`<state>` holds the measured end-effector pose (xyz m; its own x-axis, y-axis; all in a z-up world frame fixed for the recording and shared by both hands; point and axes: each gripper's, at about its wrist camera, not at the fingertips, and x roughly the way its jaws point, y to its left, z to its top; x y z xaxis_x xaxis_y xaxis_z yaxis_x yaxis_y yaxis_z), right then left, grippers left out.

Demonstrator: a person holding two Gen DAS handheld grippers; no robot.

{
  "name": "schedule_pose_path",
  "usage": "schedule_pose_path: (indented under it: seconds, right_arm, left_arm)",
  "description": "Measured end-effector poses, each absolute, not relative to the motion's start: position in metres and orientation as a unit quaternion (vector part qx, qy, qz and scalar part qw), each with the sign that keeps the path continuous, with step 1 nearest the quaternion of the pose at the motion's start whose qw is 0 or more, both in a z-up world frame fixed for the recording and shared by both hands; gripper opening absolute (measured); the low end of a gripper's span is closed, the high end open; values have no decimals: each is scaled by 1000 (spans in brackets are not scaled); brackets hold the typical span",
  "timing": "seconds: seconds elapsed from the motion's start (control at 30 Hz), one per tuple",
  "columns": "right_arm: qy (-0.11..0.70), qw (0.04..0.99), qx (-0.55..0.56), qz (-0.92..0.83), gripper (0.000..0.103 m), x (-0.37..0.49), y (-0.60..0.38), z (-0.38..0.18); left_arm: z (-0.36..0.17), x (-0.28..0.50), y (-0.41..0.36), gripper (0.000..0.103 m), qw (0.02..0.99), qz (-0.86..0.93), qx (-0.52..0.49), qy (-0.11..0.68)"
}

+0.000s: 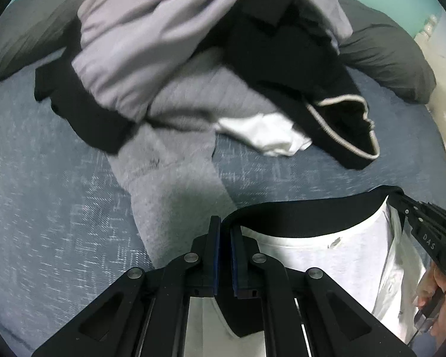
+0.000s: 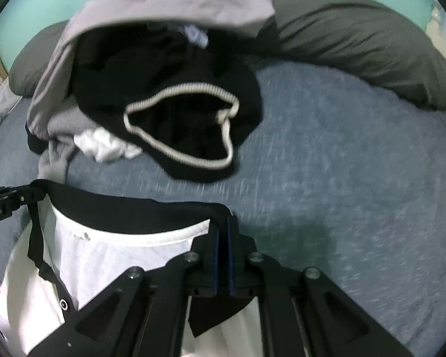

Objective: Fold clothes

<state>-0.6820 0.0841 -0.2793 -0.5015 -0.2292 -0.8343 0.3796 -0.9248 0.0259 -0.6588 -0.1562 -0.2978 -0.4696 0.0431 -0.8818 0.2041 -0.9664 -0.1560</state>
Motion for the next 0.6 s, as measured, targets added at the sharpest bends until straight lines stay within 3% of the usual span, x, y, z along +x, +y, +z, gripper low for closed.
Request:
schedule_pose_path:
  seconds: [0.27, 0.33, 0.4, 0.43, 0.47, 0.53, 0.6]
  right_arm:
    - [36, 207, 470, -857, 6, -685, 94, -298]
    - [21, 216, 467, -858, 6, -684, 99, -296]
    - [9, 223, 465, -857, 9, -682, 102, -293]
    - [2, 227, 465, -856, 18, -682, 104, -291]
    - [-5, 231, 465, -854, 38, -681, 106, -290]
    - [-24, 236, 468, -852, 62, -678, 111, -287]
    - [-38, 233, 472, -849, 62, -677, 115, -284]
  left_arm:
    - [-299, -656, -157, 10, 43, -856, 499, 130]
    - [-296, -654, -160, 21, 36, -855, 498, 141]
    - [-290, -651, -163, 51, 23, -854, 496, 158]
    - [-286, -649, -166, 53, 19, -854, 492, 167]
    - [-282, -646, -168, 54, 15, -855, 489, 175]
    - [-274, -640, -176, 54, 8, -853, 482, 200]
    - [-265, -633, -182, 57, 5, -855, 476, 208]
